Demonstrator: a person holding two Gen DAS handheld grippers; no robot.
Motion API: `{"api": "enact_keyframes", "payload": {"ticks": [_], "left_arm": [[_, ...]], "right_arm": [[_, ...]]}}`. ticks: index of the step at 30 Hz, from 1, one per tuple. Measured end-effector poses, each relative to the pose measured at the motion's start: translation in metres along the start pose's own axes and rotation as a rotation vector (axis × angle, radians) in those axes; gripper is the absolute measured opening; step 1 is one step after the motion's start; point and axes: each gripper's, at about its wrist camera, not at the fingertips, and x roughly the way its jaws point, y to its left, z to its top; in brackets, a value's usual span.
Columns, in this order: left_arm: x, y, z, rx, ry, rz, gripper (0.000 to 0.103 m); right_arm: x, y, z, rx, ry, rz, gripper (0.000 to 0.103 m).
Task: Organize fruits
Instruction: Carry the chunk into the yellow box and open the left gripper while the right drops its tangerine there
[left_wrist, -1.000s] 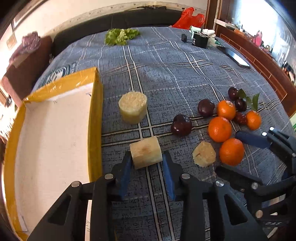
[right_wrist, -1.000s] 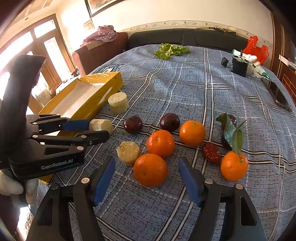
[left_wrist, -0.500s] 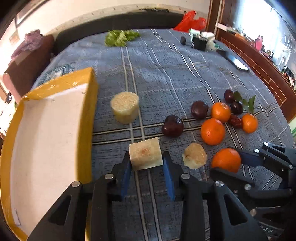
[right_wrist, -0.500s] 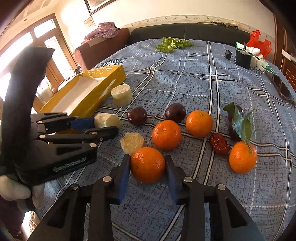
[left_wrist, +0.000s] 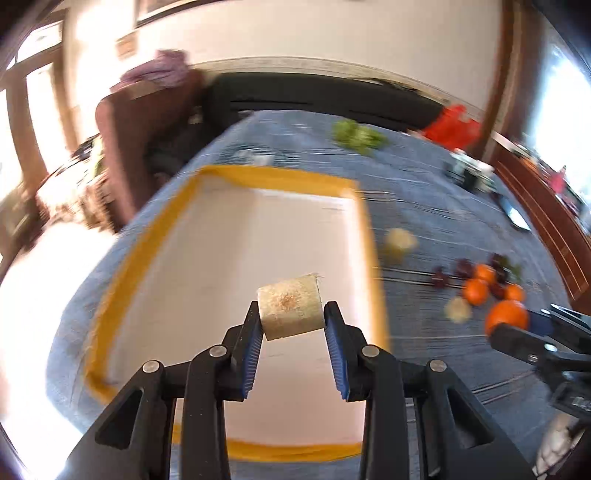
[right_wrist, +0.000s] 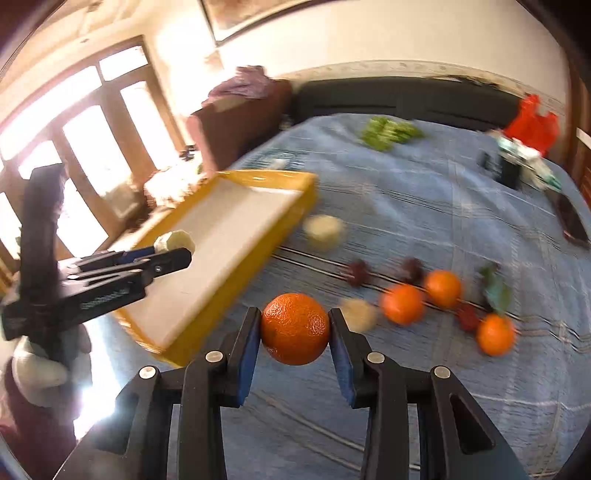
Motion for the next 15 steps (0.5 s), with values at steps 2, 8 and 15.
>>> {"api": "enact_keyframes", "payload": {"ticks": [2,8,15], "left_arm": [[0.001,0.024,-0.003,-0.048,0.008,0.039,0.032],[0.011,0.073,-0.010,-0.142,0.029,0.107,0.032],[0.022,0.098,-0.016,-0.167,0.058,0.146,0.032]], "right_arm": [[0.012,0.018,0.006,-0.008,0.020,0.047,0.041],[0.068,0.071,0.014,-0.072,0.102,0.128,0.041],[0.127,0.110,0.005,-0.146,0.214,0.138,0.041]]}}
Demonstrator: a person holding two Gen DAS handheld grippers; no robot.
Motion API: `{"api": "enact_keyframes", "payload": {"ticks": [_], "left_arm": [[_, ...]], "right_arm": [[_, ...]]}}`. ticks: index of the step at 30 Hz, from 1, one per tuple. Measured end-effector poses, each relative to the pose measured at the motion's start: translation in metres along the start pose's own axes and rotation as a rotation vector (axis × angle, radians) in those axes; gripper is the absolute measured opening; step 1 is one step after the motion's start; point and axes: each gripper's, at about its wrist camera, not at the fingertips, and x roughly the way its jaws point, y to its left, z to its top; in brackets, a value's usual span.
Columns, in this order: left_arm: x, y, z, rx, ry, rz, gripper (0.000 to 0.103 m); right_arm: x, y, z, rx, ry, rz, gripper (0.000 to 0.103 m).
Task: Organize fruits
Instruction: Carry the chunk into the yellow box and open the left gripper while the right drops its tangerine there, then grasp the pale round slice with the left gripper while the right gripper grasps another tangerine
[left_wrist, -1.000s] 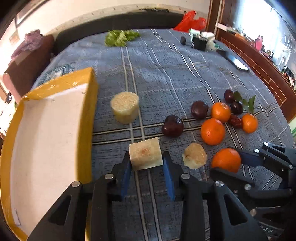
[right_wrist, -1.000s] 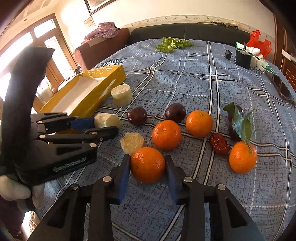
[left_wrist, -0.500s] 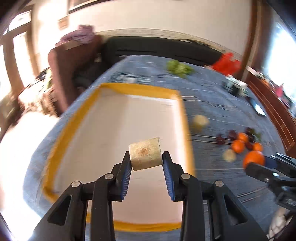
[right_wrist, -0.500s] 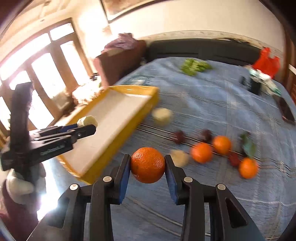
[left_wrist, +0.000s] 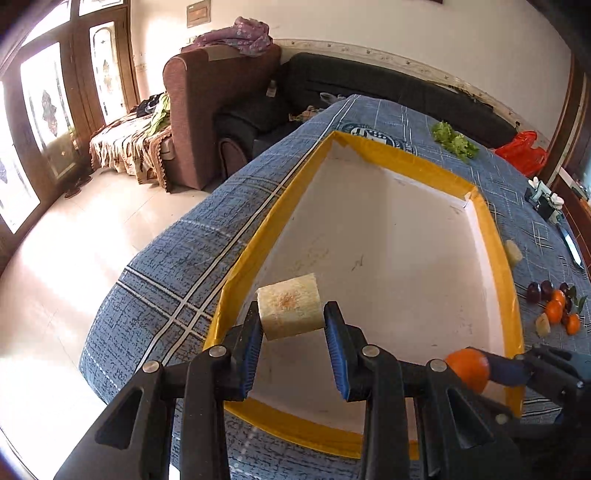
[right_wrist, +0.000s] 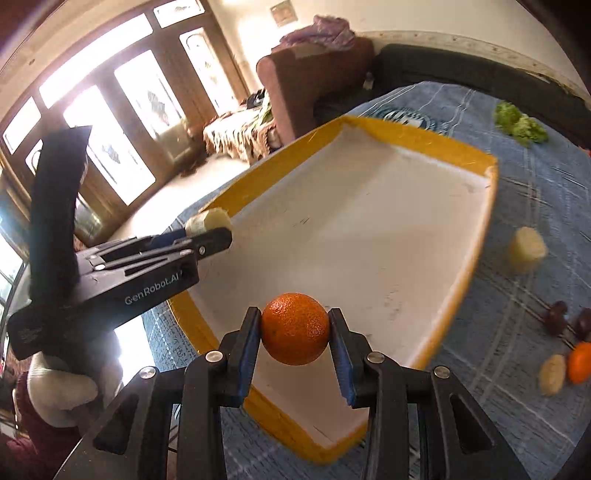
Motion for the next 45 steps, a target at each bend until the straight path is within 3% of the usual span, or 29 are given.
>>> {"api": "enact_keyframes", "payload": {"ticks": [6,10,13,15,24,29,35,39,45], "left_arm": [[0.007,0.003,-0.003,-0.001,0.030,0.004,0.035],[0.002,-0.002,-0.004,-0.001,0.024,-0.006,0.047],[-0.007,-0.003,-0.003,-0.011,0.008,-0.009,0.051],[-0.015,0.000,-0.001,-0.028,-0.012,0.007,0.060],[-0.066,-0.007,-0.001,-0.075,-0.123,-0.068,0.066],[-0.084,-0.044,-0.003,0.002,-0.151,-0.114,0.071],[-0.090,-0.097,-0.007,0.124,-0.146,-0.200,0.072],[-0.079,-0.124,-0.009,0.152,-0.107,-0.260,0.072],[-0.058,-0.171,-0.022,0.214,-0.018,-0.362,0.072]], "right_arm": [[0.016,0.009,-0.004,-0.024,0.020,-0.011,0.042],[0.023,0.006,0.003,-0.011,0.024,-0.020,0.042],[0.020,0.007,0.006,0.006,0.008,-0.009,0.050],[0.013,0.010,0.006,0.008,-0.012,-0.011,0.058],[-0.041,-0.004,-0.012,0.073,-0.137,-0.019,0.058],[-0.084,-0.033,-0.035,0.140,-0.206,-0.052,0.058],[-0.138,-0.104,-0.081,0.284,-0.260,-0.170,0.059],[-0.161,-0.159,-0.102,0.405,-0.277,-0.239,0.059],[-0.152,-0.199,-0.094,0.479,-0.275,-0.197,0.059]]}}
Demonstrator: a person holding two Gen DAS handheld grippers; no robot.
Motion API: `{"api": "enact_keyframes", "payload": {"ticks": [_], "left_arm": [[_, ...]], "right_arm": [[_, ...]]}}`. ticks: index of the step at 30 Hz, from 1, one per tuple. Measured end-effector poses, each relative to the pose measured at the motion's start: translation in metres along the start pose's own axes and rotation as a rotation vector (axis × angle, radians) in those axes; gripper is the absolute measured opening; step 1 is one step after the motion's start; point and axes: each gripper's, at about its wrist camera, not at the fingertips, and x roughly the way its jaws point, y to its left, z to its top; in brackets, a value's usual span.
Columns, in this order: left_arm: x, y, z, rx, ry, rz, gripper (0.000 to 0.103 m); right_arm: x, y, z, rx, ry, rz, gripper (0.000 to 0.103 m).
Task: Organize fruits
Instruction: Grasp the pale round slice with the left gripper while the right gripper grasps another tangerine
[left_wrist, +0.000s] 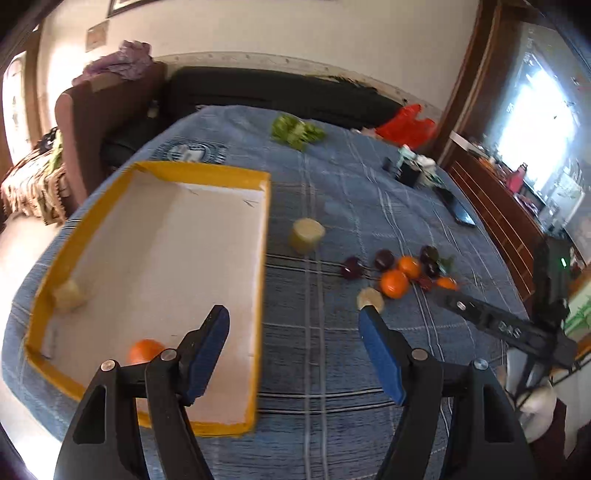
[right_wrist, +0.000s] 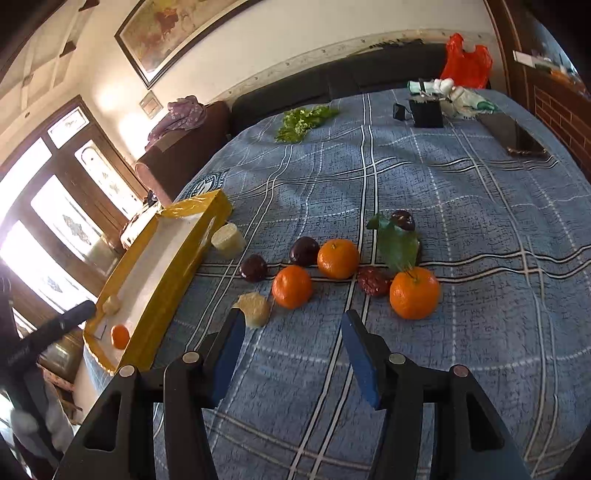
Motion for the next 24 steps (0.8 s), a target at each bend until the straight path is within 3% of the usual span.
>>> {"api": "enact_keyframes", "payload": {"ticks": [10,14,24], "left_arm": [[0.027,-0.026,-0.003,0.100,0.024,-0.041,0.071],[0.037,-0.031,-0.003,0.113,0.044,-0.051,0.071],[0.076,-0.065,-0.001,0.176,0.090,-0.080,0.071]], "right_arm": [[0.057,0.015,0.015,-0.044,0.059,-0.074,0.058],[0.070,0.010,0.014,-0.031,0.079,-0.078,0.037],[0.019,-0.010,0.010,0.049,-0.028,-0.036,0.037]]}}
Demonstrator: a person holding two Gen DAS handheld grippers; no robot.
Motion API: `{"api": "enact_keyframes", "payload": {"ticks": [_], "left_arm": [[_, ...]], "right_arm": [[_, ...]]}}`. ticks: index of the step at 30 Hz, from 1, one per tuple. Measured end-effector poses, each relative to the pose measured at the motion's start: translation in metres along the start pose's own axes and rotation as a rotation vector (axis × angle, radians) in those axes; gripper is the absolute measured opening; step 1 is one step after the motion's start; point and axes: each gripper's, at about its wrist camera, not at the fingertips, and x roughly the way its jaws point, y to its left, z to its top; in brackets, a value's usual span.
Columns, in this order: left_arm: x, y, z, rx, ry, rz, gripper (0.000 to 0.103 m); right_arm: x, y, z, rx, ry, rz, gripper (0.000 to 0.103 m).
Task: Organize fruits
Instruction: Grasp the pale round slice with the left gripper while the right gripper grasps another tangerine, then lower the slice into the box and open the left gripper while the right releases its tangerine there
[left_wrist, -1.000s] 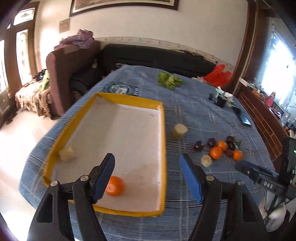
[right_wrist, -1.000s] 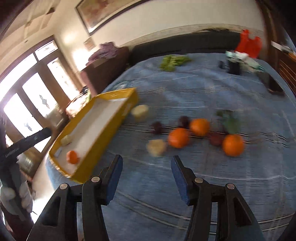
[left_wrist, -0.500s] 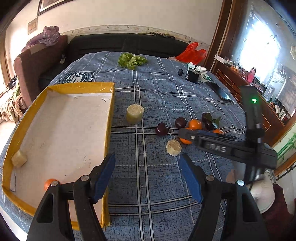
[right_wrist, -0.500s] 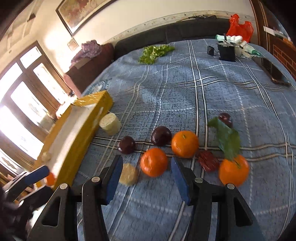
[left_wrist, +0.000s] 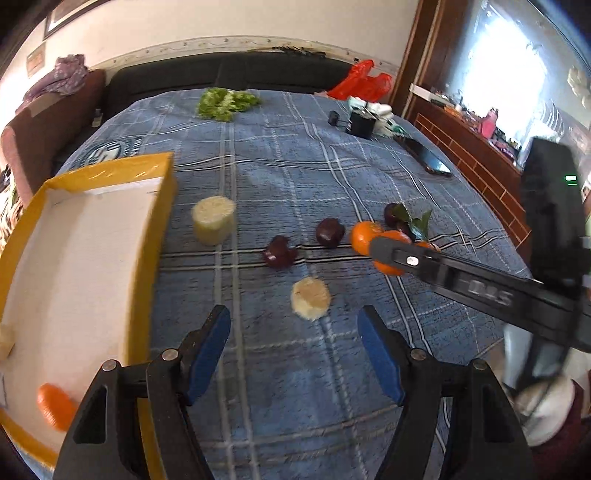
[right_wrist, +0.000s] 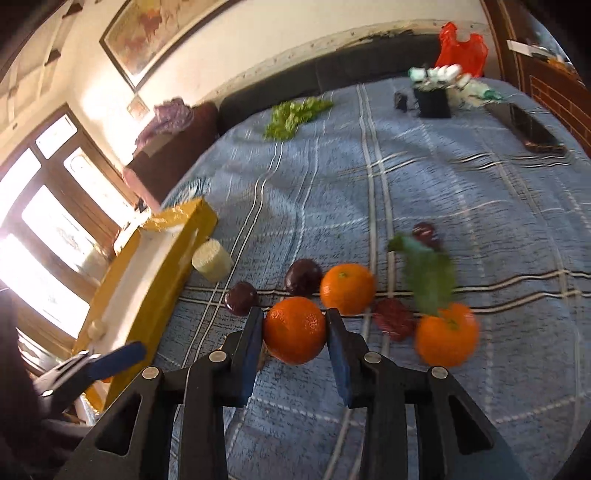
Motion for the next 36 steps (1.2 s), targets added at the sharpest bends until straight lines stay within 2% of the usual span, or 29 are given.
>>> {"api": "enact_keyframes", "payload": {"ticks": [2,4,6,7,8,9,10,16,22,26,29,36], "left_arm": [[0.014,-0.007,0.005,0.032,-0.002,0.008,0.071],[0.033,-0.010,0.008,0.054,0.027,0.044,0.071],[0.047,-0.010,0.009,0.058,0.065,0.044,0.068],[0.054,-0.010,0.008,0.060,0.087,0.037,0.058],[0.053,-0.014,0.007,0.086,0.066,0.070,0.041],[0.054,-0.016,0.007,0.095,0.071,0.074,0.032],[0.052,-0.019,0.007,0.106,0.068,0.091,0.027],[0.030,-0.011,0.003,0.056,0.025,0.063,0.028],[-0.036,0.027,-0.001,-0.050,-0.076,0.043,0.028],[-0.080,0.072,-0.006,-0.135,-0.134,0.105,0.028],[-0.108,0.113,-0.019,-0.205,-0.158,0.190,0.028],[-0.119,0.173,-0.055,-0.319,-0.128,0.263,0.028]], "right_arm": [[-0.007,-0.006,-0.002,0.017,-0.008,-0.001,0.037],[-0.011,-0.011,-0.004,0.028,-0.005,-0.006,0.037],[-0.012,-0.015,-0.005,0.041,0.000,-0.006,0.037],[-0.013,-0.016,-0.005,0.045,0.001,-0.005,0.037],[-0.014,-0.017,-0.005,0.046,0.000,-0.004,0.037],[-0.015,-0.017,-0.006,0.045,-0.001,-0.004,0.037],[-0.017,-0.016,-0.006,0.043,-0.002,-0.003,0.037],[-0.022,0.000,-0.008,0.007,-0.003,0.009,0.037],[-0.028,0.037,-0.008,-0.069,-0.007,0.026,0.037],[-0.024,0.071,-0.008,-0.136,0.004,0.052,0.038],[-0.016,0.101,-0.008,-0.184,0.015,0.083,0.038],[0.021,0.169,-0.014,-0.308,0.087,0.152,0.038]]}}
